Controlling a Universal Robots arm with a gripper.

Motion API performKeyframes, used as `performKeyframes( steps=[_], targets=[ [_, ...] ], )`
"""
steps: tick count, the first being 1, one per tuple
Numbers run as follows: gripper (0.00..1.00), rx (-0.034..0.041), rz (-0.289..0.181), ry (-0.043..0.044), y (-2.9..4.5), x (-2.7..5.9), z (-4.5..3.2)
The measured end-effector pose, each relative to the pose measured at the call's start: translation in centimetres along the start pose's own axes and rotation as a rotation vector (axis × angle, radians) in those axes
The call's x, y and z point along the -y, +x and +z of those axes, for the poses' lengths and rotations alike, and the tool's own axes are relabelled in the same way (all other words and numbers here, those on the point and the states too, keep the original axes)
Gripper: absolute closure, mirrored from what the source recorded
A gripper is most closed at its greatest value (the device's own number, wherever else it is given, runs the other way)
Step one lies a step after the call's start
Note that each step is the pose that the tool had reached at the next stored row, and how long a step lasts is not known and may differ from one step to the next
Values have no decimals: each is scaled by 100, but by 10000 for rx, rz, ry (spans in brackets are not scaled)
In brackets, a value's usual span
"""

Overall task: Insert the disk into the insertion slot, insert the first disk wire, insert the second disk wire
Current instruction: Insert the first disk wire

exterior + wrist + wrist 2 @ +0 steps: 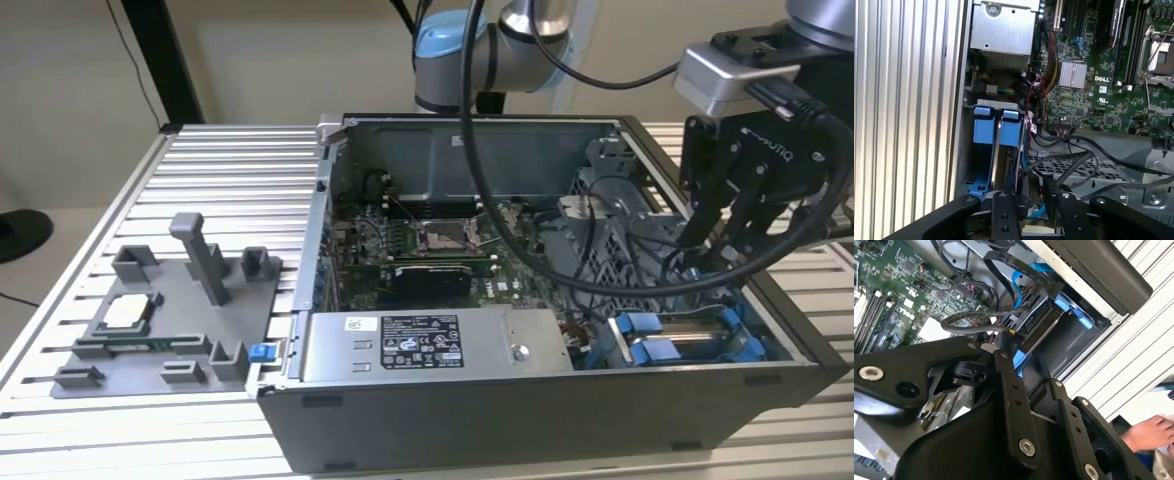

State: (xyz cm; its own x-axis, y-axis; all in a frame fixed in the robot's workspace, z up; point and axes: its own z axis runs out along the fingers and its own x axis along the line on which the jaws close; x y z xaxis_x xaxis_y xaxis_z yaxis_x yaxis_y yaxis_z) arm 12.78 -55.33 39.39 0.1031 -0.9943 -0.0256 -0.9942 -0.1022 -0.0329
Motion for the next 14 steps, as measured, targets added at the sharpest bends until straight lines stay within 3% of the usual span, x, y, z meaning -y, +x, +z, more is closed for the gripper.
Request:
performKeyframes(
  steps=[14],
  targets=[
    [0,9,-146,34,-5,1,30]
  ],
)
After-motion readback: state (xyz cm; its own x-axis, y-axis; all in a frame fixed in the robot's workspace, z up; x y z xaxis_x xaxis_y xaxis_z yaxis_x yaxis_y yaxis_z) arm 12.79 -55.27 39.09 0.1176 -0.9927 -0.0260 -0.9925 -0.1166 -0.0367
